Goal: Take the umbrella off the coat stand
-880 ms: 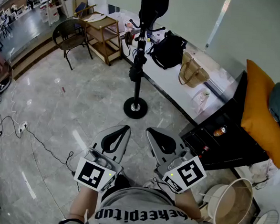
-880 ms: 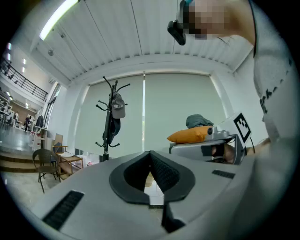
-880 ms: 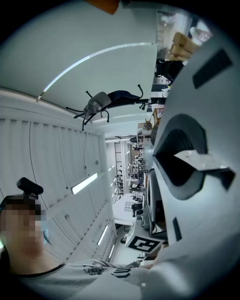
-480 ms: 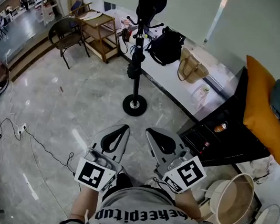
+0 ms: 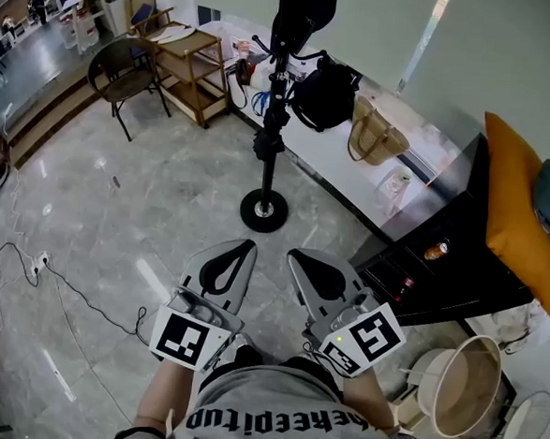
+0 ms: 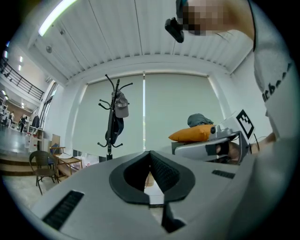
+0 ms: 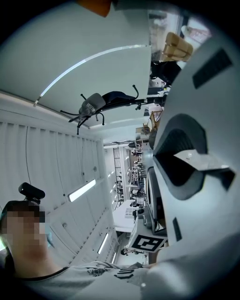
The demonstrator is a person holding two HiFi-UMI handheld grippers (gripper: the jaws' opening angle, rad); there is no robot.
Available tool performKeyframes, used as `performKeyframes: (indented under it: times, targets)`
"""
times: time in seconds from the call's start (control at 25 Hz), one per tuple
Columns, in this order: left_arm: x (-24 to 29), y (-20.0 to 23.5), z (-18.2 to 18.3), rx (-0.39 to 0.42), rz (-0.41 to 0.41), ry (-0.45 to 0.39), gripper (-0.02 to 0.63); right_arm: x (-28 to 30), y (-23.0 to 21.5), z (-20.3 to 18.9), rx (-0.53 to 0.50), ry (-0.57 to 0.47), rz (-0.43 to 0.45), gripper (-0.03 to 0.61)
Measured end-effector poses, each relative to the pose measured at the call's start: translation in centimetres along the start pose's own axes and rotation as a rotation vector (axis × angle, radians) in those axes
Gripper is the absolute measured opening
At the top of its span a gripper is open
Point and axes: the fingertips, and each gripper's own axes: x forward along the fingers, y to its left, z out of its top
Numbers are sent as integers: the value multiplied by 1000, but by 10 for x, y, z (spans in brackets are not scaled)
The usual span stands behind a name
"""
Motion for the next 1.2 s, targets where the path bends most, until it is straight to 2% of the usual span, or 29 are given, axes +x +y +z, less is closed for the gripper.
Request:
performKeyframes:
  times: [0.2, 0.4, 0.6, 0.92, 1.2]
  targets:
    - [-9, 16, -2, 35, -28, -3, 15, 15, 10, -2, 2, -22, -39, 11]
    - [-9, 28, -3, 25, -31, -19, 15, 22, 12, -3, -20, -14, -73, 11]
    - [-3, 32, -9, 48, -33, -3, 15, 29, 7, -4, -40, 0, -77, 12]
    - [12, 45, -15, 16, 1, 13, 15, 47, -13, -3, -45, 4, -36, 12]
    - [49, 55, -12, 16, 43, 7, 15, 57, -47, 1, -40, 6, 2, 12]
